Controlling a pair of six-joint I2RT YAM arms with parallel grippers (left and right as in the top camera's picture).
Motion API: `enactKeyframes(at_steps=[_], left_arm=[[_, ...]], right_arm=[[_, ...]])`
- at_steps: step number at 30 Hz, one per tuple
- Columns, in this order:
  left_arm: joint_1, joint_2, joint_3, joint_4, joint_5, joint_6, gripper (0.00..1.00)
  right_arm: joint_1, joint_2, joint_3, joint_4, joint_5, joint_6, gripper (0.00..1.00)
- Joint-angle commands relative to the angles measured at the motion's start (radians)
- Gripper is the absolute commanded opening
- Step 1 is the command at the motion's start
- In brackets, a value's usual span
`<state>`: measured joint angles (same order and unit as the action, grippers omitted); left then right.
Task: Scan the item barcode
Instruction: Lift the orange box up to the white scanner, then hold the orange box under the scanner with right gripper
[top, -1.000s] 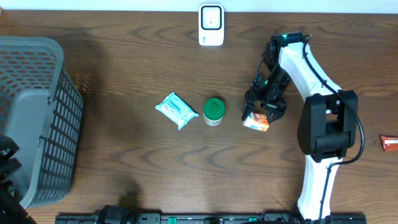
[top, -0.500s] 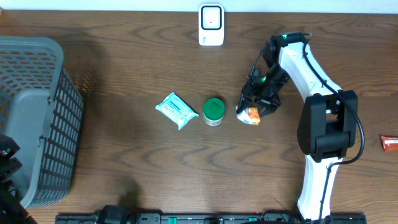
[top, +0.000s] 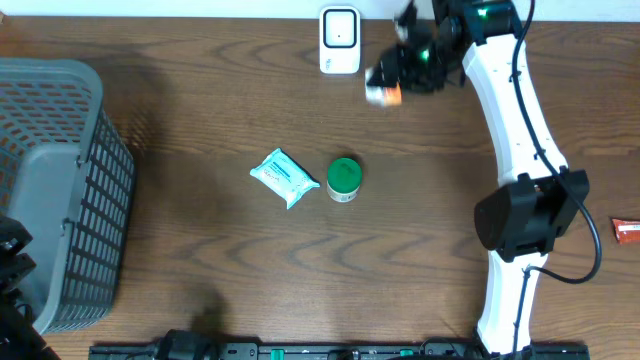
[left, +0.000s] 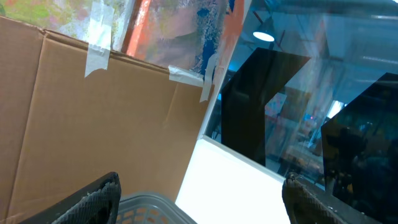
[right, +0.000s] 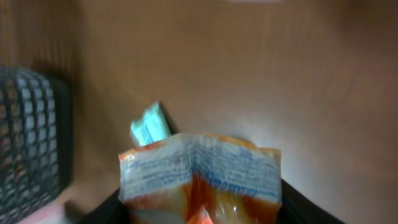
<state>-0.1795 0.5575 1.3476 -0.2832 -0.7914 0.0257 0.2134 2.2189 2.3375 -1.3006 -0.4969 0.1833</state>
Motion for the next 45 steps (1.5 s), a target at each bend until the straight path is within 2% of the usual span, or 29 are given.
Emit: enactKeyframes(at_steps=[1, 10, 17, 22, 28, 35, 41, 45], left_arm=[[0.005, -0.011, -0.002, 0.003, -0.002, -0.002, 0.83], [0.005, -0.011, -0.002, -0.003, -0.002, -0.002, 0.83], [0.005, -0.011, -0.002, -0.003, -0.002, -0.002, 0.83], [0.005, -0.011, -0.002, -0.004, -0.002, -0.002, 0.83], [0.004, -0.011, -0.002, -0.016, -0.002, -0.002, 0.83], [0.005, -0.011, -0.002, -0.015, -0.002, -0.002, 0.83], [0.005, -0.011, -0.002, -0.015, -0.002, -0.002, 0.83], [0.005, -0.011, -0.002, -0.014, -0.002, -0.002, 0.83]], right_arm=[[0.059, 0.000, 0.091, 0.133, 0.257, 0.014, 0.53], [0.153, 0.065, 0.040, 0.566, 0.584, -0.023, 0.54], [0.156, 0.235, 0.040, 0.844, 0.597, -0.051, 0.51], [0.161, 0.370, 0.040, 1.019, 0.597, -0.050, 0.59], [0.166, 0.446, 0.040, 1.031, 0.597, -0.015, 0.59], [0.166, 0.415, 0.060, 1.005, 0.597, -0.015, 0.62], [0.142, 0.228, 0.066, 0.822, 0.603, -0.025, 0.61], [0.101, 0.046, 0.066, 0.565, 0.718, -0.059, 0.59]])
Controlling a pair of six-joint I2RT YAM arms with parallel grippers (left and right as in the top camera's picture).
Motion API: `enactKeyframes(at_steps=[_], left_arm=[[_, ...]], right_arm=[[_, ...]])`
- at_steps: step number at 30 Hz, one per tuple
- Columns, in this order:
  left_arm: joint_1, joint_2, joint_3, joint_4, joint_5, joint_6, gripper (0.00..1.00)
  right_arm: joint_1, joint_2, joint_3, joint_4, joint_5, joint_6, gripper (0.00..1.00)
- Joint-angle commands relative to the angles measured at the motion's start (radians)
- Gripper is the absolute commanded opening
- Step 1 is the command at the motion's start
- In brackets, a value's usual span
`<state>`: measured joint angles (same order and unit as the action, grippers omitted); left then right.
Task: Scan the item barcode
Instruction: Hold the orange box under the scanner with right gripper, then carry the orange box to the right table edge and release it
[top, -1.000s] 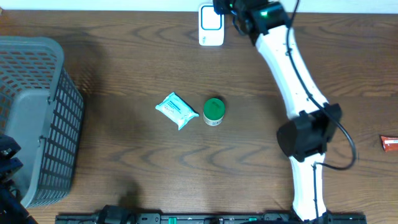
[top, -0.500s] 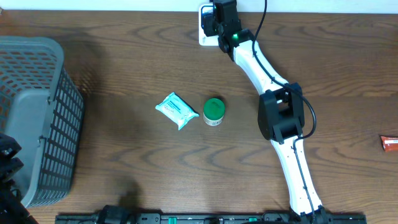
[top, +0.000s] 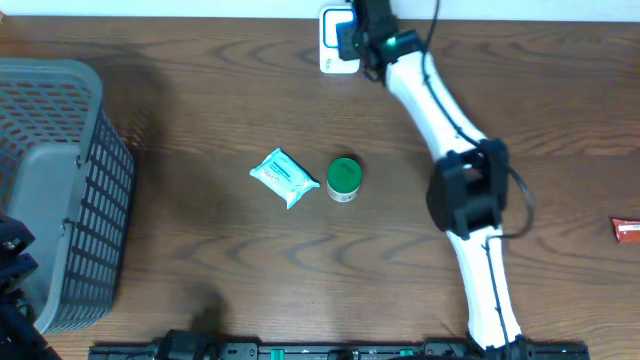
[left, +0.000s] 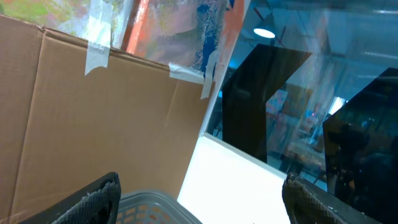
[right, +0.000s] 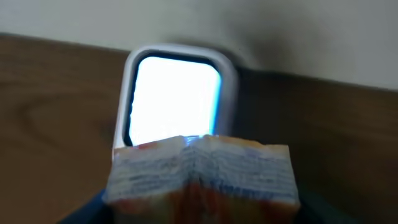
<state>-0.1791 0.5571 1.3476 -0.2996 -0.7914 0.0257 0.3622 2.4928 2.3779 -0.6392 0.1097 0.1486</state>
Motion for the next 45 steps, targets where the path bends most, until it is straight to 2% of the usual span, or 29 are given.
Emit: enactKeyframes(at_steps=[1, 4, 6, 9, 11, 15, 25, 27, 29, 33, 36, 39, 42, 44, 45], left_arm=[[0.004, -0.011, -0.002, 0.002, -0.002, -0.002, 0.83], [0.004, -0.011, -0.002, 0.002, -0.002, -0.002, 0.83], [0.004, -0.011, -0.002, 0.002, -0.002, -0.015, 0.83], [0.004, -0.011, -0.002, 0.002, -0.002, -0.089, 0.83], [0.004, -0.011, -0.002, 0.002, -0.002, -0.118, 0.83], [0.004, -0.011, -0.002, 0.006, -0.002, -0.117, 0.83], [0.004, -0.011, -0.002, 0.024, -0.002, -0.117, 0.83], [0.004, -0.011, -0.002, 0.024, -0.002, -0.117, 0.83], [0.004, -0.011, -0.002, 0.024, -0.006, -0.117, 0.83], [0.004, -0.011, -0.002, 0.024, -0.010, -0.117, 0.83], [0.004, -0.011, -0.002, 0.024, -0.009, -0.117, 0.83], [0.004, -0.011, -0.002, 0.024, -0.010, -0.117, 0.83], [0.004, -0.011, -0.002, 0.024, -0.009, -0.117, 0.83], [0.004, -0.011, -0.002, 0.024, -0.009, -0.117, 0.83], [0.004, -0.011, -0.002, 0.024, -0.009, -0.117, 0.83]], right_arm=[[-0.065, -0.277, 0.026, -0.181, 0.169, -0.024, 0.57], [-0.135, -0.384, 0.025, -0.416, 0.331, -0.023, 0.51], [-0.238, -0.427, 0.025, -0.612, 0.407, -0.022, 0.43], [-0.382, -0.420, 0.014, -0.769, 0.416, -0.012, 0.45], [-0.471, -0.410, -0.016, -0.817, 0.415, 0.032, 0.46], [-0.644, -0.392, -0.144, -0.780, 0.381, 0.128, 0.47], [-0.937, -0.392, -0.588, -0.470, 0.261, 0.128, 0.52], [-0.973, -0.392, -0.636, -0.443, 0.254, 0.127, 0.56], [-1.003, -0.392, -0.648, -0.438, 0.232, 0.128, 0.66], [-1.032, -0.396, -0.569, -0.498, 0.137, 0.126, 0.74], [-1.028, -0.403, -0.420, -0.609, 0.087, 0.124, 0.78], [-1.007, -0.415, -0.187, -0.752, -0.118, 0.124, 0.78], [-0.960, -0.425, -0.011, -0.850, -0.414, 0.124, 0.78], [-0.858, -0.436, 0.101, -0.895, -0.610, 0.124, 0.78], [-0.803, -0.439, 0.121, -0.902, -0.638, 0.124, 0.78]])
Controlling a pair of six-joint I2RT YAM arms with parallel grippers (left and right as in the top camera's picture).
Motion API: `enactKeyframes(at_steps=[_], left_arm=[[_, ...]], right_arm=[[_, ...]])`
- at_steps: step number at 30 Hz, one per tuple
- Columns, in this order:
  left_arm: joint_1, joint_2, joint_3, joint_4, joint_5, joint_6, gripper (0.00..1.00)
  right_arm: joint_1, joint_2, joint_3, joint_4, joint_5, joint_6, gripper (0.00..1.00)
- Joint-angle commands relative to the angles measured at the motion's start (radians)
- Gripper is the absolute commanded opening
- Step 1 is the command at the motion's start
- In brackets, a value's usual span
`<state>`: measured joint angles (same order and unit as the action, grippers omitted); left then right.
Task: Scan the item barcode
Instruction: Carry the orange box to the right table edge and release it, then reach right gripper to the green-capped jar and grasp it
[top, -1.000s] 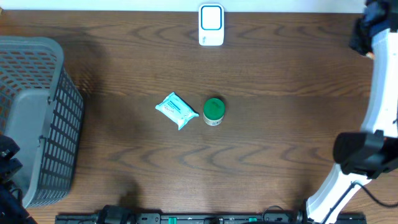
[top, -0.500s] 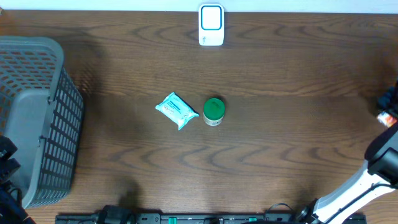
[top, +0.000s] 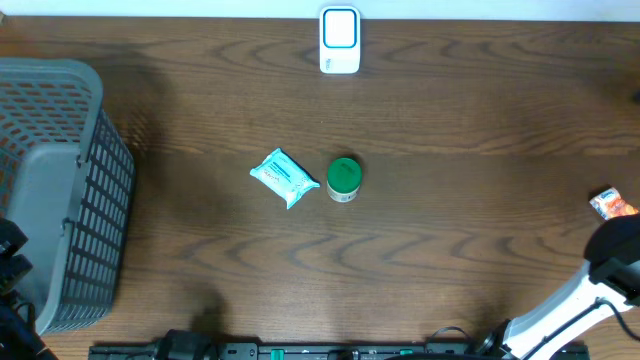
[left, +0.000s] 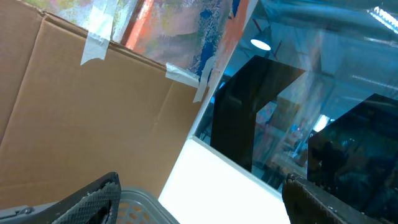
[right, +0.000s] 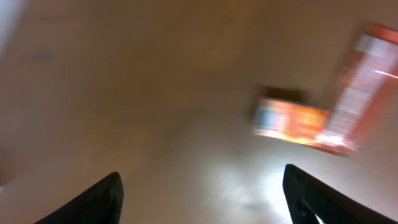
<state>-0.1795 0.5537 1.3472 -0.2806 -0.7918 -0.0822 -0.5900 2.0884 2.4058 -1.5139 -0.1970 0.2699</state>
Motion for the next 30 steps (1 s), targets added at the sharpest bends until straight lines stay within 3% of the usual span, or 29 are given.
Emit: enactKeyframes(at_steps=[1, 2, 5, 8, 13, 14, 18, 30], left_arm=[[0.004, -0.008, -0.002, 0.005, -0.009, -0.009, 0.83], [0.004, -0.008, -0.002, 0.005, -0.009, -0.009, 0.83], [0.004, -0.008, -0.002, 0.005, -0.009, -0.009, 0.83], [0.004, -0.008, -0.002, 0.005, -0.009, -0.009, 0.83], [0.004, -0.008, -0.002, 0.005, -0.009, -0.009, 0.83], [0.004, -0.008, -0.002, 0.005, -0.009, -0.009, 0.83], [0.004, -0.008, -0.002, 0.005, -0.009, -0.009, 0.83], [0.004, -0.008, -0.002, 0.005, -0.009, -0.009, 0.83]], right_arm=[[0.202, -0.036, 0.102, -0.031, -0.332, 0.003, 0.82], [0.271, -0.037, 0.105, -0.039, -0.322, 0.003, 0.99], [0.480, -0.033, 0.094, -0.092, -0.264, 0.001, 0.99], [0.737, -0.033, 0.045, 0.006, -0.164, -0.018, 0.99], [0.986, -0.024, -0.028, 0.086, 0.002, 0.006, 0.99], [1.038, -0.016, -0.053, 0.087, 0.075, 0.075, 0.99], [1.110, 0.017, -0.128, 0.073, 0.101, 0.208, 0.99], [1.154, 0.160, -0.319, 0.067, 0.095, 0.137, 0.99]])
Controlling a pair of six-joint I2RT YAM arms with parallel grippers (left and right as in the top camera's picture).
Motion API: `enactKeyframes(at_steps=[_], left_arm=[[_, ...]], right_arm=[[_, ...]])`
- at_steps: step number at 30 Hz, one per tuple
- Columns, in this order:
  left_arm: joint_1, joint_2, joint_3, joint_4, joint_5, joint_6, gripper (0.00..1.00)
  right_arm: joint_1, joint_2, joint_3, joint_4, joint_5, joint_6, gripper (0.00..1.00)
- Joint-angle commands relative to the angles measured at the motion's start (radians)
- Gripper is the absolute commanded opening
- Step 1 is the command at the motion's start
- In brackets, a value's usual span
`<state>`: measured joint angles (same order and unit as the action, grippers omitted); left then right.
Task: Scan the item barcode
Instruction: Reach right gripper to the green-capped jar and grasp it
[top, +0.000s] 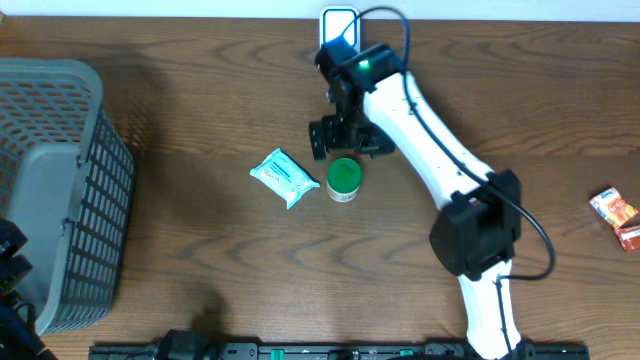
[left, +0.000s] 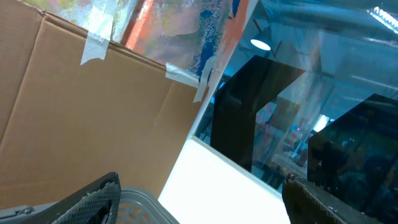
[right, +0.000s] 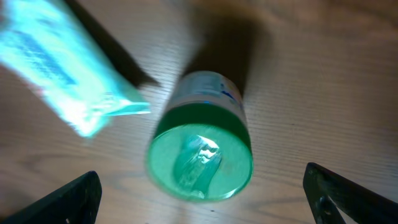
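Note:
A white jar with a green lid (top: 343, 178) stands upright mid-table. My right gripper (top: 345, 138) hangs open just above and behind it. In the right wrist view the green lid (right: 200, 165) lies between my spread fingertips (right: 74, 198), untouched. A teal wipes packet (top: 285, 178) lies left of the jar, also seen as a teal packet (right: 56, 68). The white scanner (top: 340, 20) stands at the far edge, partly behind my arm. An orange snack packet (top: 610, 206) lies at the right edge. My left gripper (left: 199, 202) is open, pointing upward.
A grey mesh basket (top: 60, 190) fills the left side; its rim (left: 143, 208) shows between the left fingers. A red packet (top: 631, 236) lies by the orange one at the right edge. A cardboard box (left: 93, 118) stands beyond the table.
My right arm was at the far right, open over the orange packet lying there. Now it reaches over the table's middle, open above the green-lidded jar. The left arm is still.
My right gripper first held the orange packet near the scanner, then held it right in front of the scanner's window. After that the packet lay on the table at the right with the gripper open. Now the gripper is over the jar.

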<state>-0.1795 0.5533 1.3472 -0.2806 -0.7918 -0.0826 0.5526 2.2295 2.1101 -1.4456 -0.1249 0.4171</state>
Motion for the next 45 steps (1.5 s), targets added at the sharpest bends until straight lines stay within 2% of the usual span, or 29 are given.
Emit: enactKeyframes(at_steps=[1, 6, 15, 19, 20, 24, 27, 30, 32, 35, 39, 43, 45], left_arm=[[0.005, -0.008, -0.002, 0.005, -0.009, -0.009, 0.83], [0.004, -0.008, -0.002, 0.005, -0.009, -0.009, 0.83], [0.004, -0.009, -0.002, 0.005, -0.009, -0.009, 0.83], [0.005, -0.009, -0.002, 0.004, -0.009, -0.009, 0.83], [0.005, -0.009, -0.002, 0.004, -0.009, -0.008, 0.83], [0.004, -0.009, -0.002, 0.004, -0.009, -0.008, 0.83], [0.005, -0.009, -0.002, 0.000, -0.009, -0.009, 0.83], [0.004, -0.009, -0.002, -0.002, -0.009, -0.009, 0.83], [0.004, -0.009, -0.002, -0.002, -0.009, -0.009, 0.83], [0.004, -0.009, -0.002, -0.002, -0.009, -0.009, 0.83], [0.004, -0.009, -0.002, -0.003, -0.009, -0.009, 0.83], [0.004, -0.009, -0.002, -0.006, -0.009, -0.009, 0.83], [0.004, -0.009, -0.002, -0.006, -0.009, -0.009, 0.83]], right_arm=[[0.012, 0.027, -0.033, 0.002, 0.023, -0.016, 0.99], [0.028, 0.049, -0.088, 0.026, 0.050, -0.022, 0.99], [0.053, 0.049, -0.262, 0.206, 0.084, -0.033, 0.99], [0.053, 0.049, -0.288, 0.232, 0.117, -0.028, 0.99], [0.053, 0.049, -0.288, 0.232, 0.122, -0.029, 0.98], [0.053, 0.049, -0.288, 0.232, 0.148, -0.029, 0.79], [0.053, 0.049, -0.288, 0.237, 0.148, -0.029, 0.72], [0.053, 0.049, -0.288, 0.245, 0.146, -0.029, 0.60], [0.053, 0.049, -0.288, 0.242, 0.142, -0.029, 0.57], [0.053, 0.048, -0.272, 0.202, 0.141, -0.029, 0.57], [0.038, 0.048, -0.174, 0.062, 0.064, -0.029, 0.56], [0.005, 0.048, -0.035, -0.100, -0.061, -0.042, 0.56], [-0.015, 0.048, 0.018, -0.171, -0.164, -0.099, 0.56]])
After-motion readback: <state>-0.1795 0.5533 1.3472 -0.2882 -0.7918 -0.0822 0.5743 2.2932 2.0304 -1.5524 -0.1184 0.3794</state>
